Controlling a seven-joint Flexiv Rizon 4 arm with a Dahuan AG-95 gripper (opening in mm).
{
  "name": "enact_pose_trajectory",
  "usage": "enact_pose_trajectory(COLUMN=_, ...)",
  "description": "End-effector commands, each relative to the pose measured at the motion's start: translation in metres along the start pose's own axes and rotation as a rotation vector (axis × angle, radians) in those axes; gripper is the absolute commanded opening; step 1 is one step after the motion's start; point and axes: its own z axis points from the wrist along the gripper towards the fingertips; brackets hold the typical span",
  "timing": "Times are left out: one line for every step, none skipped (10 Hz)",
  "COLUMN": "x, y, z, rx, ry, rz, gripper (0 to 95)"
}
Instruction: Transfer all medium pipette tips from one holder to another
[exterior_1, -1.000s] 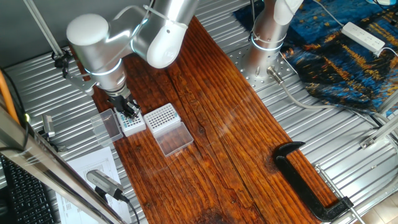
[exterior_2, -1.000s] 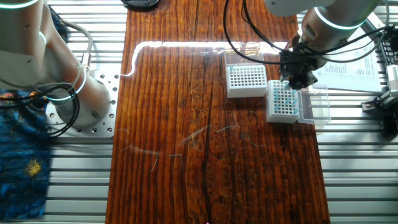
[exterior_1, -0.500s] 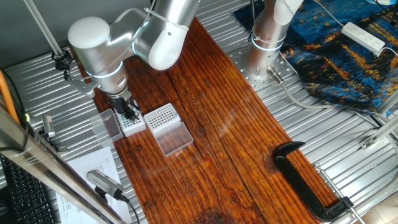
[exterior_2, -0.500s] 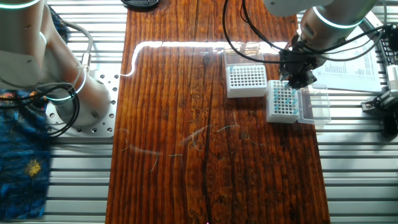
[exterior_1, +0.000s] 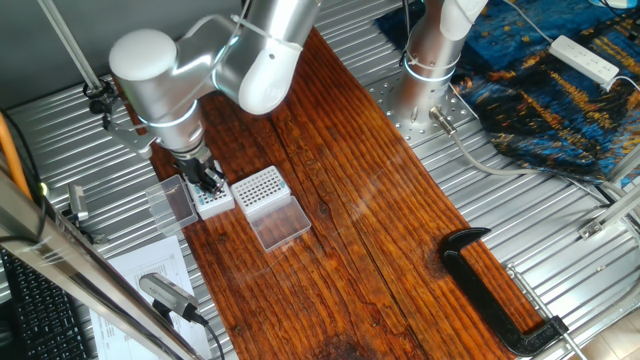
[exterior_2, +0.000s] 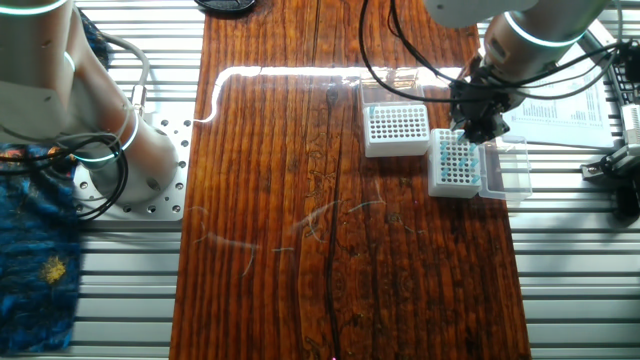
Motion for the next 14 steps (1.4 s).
enact_pose_trajectory(x=0.0, y=0.0, z=0.0, rx=0.006, ry=-0.004, rz=0.003, gripper=0.0)
enact_pose_trajectory(x=0.0, y=0.0, z=0.0, rx=0.011, ry=-0.005, rz=-0.001, gripper=0.0)
enact_pose_trajectory(x=0.0, y=0.0, z=-0.001, rx=0.011, ry=-0.007, rz=-0.002, gripper=0.0)
enact_pose_trajectory(x=0.0, y=0.0, z=-0.003, rx=0.011, ry=-0.007, rz=-0.002, gripper=0.0)
enact_pose_trajectory(x=0.0, y=0.0, z=-0.004, rx=0.011, ry=-0.007, rz=-0.004, gripper=0.0)
enact_pose_trajectory(x=0.0, y=0.0, z=-0.007, rx=0.011, ry=-0.007, rz=-0.008, gripper=0.0)
enact_pose_trajectory(x=0.001, y=0.0, z=-0.012, rx=0.01, ry=-0.006, rz=-0.011, gripper=0.0)
enact_pose_trajectory(x=0.002, y=0.001, z=-0.019, rx=0.009, ry=-0.005, rz=-0.013, gripper=0.0)
enact_pose_trajectory(x=0.003, y=0.002, z=-0.03, rx=0.009, ry=-0.002, rz=-0.022, gripper=0.0)
enact_pose_trajectory(x=0.005, y=0.003, z=-0.038, rx=0.008, ry=0.004, rz=-0.029, gripper=0.0)
enact_pose_trajectory(x=0.008, y=0.006, z=-0.051, rx=0.006, ry=0.012, rz=-0.04, gripper=0.0)
enact_pose_trajectory(x=0.01, y=0.01, z=-0.064, rx=0.003, ry=0.014, rz=-0.05, gripper=0.0)
enact_pose_trajectory(x=0.011, y=0.014, z=-0.071, rx=0.001, ry=0.02, rz=-0.053, gripper=0.0)
enact_pose_trajectory(x=0.015, y=0.026, z=-0.089, rx=-0.005, ry=0.037, rz=-0.048, gripper=0.0)
